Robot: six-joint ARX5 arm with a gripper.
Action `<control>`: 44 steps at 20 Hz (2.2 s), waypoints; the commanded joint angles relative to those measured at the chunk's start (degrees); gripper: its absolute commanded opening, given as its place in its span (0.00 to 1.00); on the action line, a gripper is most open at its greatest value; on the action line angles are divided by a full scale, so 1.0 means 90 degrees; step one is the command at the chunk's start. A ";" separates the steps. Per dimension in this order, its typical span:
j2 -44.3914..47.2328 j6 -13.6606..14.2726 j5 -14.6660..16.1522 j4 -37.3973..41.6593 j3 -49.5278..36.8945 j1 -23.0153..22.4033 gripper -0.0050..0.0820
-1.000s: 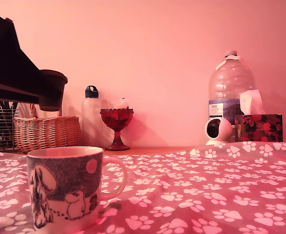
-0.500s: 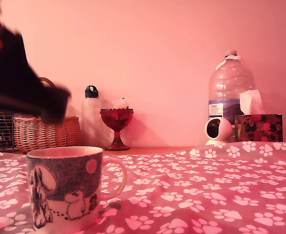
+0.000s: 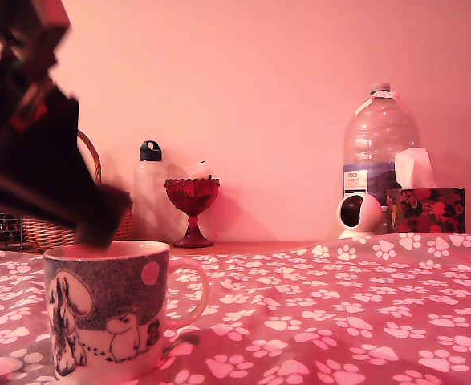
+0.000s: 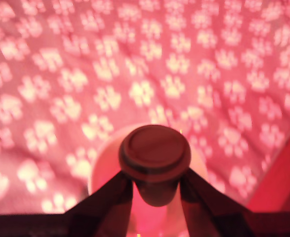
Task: Pick the coffee capsule and then drop it inside the coffee cup in front of you
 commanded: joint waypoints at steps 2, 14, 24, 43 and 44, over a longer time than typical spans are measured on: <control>0.0270 0.0032 -0.0134 -0.0403 0.0381 -0.0087 0.24; 0.0364 0.0027 -0.0136 -0.0629 0.0653 -0.0146 0.24; 0.0364 0.0024 -0.0138 -0.0831 0.0653 -0.0146 0.24; 0.0359 -0.0019 -0.0180 -0.1078 0.0962 -0.0141 0.86; 0.0359 -0.0019 -0.0180 -0.1122 0.0962 -0.0141 0.84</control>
